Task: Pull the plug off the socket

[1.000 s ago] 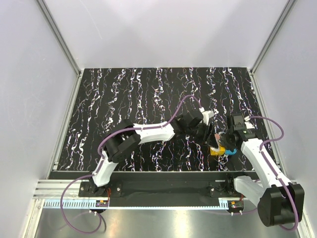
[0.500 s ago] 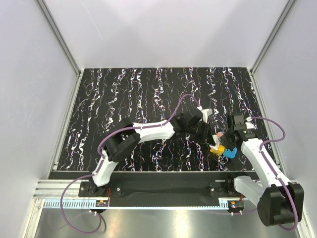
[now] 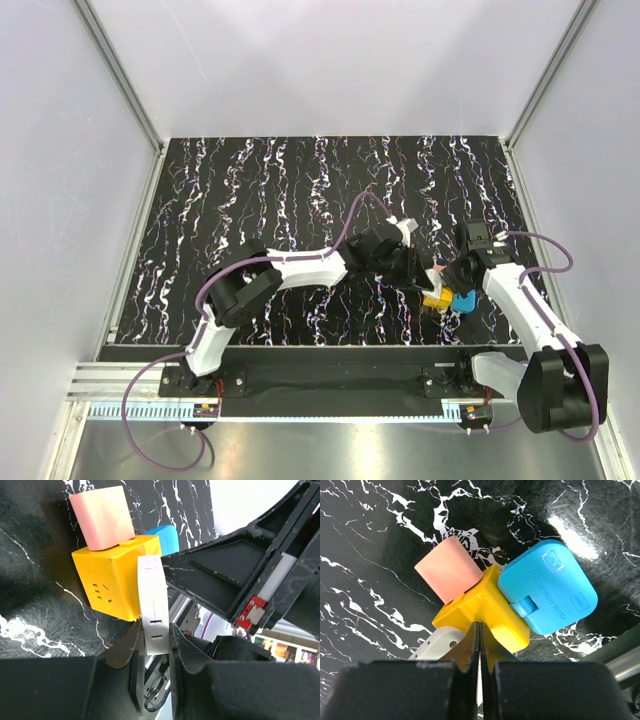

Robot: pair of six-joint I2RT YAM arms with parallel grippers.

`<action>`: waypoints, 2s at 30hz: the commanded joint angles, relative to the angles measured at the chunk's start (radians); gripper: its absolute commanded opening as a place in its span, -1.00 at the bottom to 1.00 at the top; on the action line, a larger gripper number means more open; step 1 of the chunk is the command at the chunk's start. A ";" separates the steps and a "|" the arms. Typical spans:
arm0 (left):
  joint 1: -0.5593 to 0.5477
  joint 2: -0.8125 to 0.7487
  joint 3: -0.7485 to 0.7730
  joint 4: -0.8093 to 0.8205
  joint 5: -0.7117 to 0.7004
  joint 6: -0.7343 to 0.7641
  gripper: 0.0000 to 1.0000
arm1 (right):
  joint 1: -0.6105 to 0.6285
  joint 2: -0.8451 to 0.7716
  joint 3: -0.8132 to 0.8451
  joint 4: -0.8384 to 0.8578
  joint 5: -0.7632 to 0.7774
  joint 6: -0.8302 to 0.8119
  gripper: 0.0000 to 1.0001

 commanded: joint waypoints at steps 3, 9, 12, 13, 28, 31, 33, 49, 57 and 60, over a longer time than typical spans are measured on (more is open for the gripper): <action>-0.003 -0.091 -0.083 0.254 -0.056 -0.020 -1.00 | 0.001 0.096 -0.081 -0.038 0.002 0.029 -1.00; 0.003 -0.082 -0.063 0.288 -0.069 -0.068 -1.00 | 0.001 0.107 -0.081 -0.027 0.003 0.014 -1.00; 0.012 -0.085 -0.051 0.285 -0.063 -0.103 -1.00 | 0.003 0.133 -0.068 -0.033 0.011 0.005 -1.00; 0.015 -0.088 -0.051 0.289 -0.061 -0.116 -1.00 | 0.003 0.142 -0.065 -0.034 0.011 -0.001 -1.00; 0.032 -0.105 -0.146 0.534 -0.023 -0.250 -1.00 | 0.000 0.168 -0.055 -0.041 0.017 -0.012 -1.00; 0.030 -0.100 -0.166 0.618 -0.018 -0.313 -1.00 | 0.001 0.173 -0.052 -0.041 0.019 -0.014 -1.00; 0.030 -0.117 -0.160 0.581 -0.029 -0.295 -1.00 | 0.001 0.170 -0.053 -0.041 0.017 -0.014 -1.00; 0.024 -0.161 0.001 0.133 -0.081 -0.136 -1.00 | 0.003 0.177 -0.050 -0.044 0.022 -0.007 -1.00; 0.026 -0.181 0.004 0.143 -0.117 -0.177 -1.00 | 0.003 0.177 -0.049 -0.045 0.023 -0.004 -1.00; 0.026 -0.209 0.046 0.012 -0.185 -0.096 -1.00 | 0.003 0.177 -0.050 -0.045 0.025 -0.006 -1.00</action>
